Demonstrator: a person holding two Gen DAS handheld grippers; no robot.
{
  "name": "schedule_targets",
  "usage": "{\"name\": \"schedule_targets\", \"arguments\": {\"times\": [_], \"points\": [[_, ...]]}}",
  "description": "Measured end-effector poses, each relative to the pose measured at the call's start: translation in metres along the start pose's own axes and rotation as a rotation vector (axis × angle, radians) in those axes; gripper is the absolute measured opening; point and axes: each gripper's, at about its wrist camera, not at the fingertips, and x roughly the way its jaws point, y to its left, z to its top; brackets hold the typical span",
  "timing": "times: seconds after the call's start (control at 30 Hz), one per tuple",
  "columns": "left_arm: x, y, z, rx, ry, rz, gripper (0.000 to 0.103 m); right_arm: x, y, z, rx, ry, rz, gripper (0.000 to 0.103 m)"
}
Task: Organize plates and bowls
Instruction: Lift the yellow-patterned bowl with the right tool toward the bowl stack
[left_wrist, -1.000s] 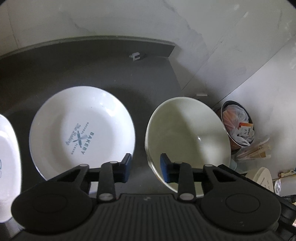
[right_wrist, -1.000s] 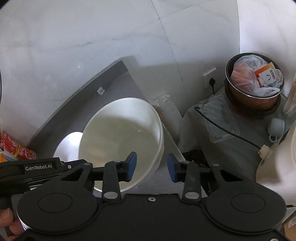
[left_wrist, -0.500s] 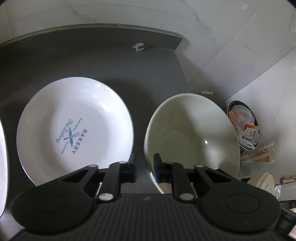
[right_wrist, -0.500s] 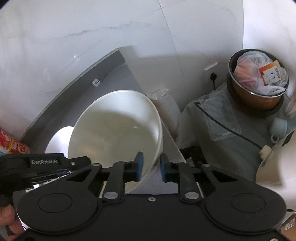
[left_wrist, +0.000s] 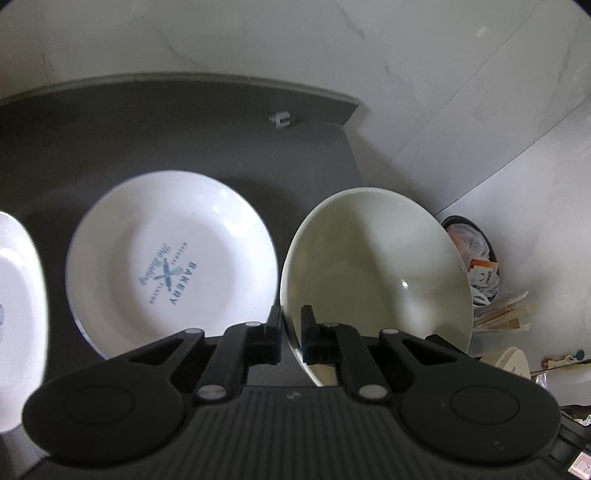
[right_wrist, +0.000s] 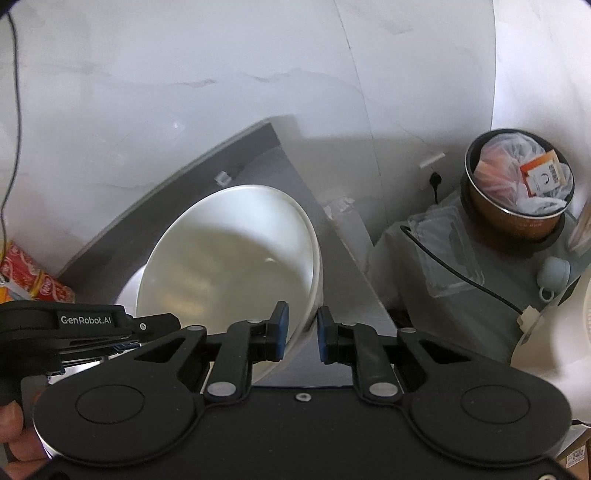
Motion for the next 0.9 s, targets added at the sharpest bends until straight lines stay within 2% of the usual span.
{"name": "schedule_targets", "arguments": {"times": [0.57,0.9], "points": [[-0.089,0.044,-0.023,0.017,-0.095,-0.042,0.008,-0.066,0.065,-0.032,-0.055,-0.107,0.023,0.016],[-0.130,0.076,-0.048,0.013,-0.127,-0.066,0.008,-0.091,0.094,-0.063,-0.081,-0.119,0.036,0.017]]}}
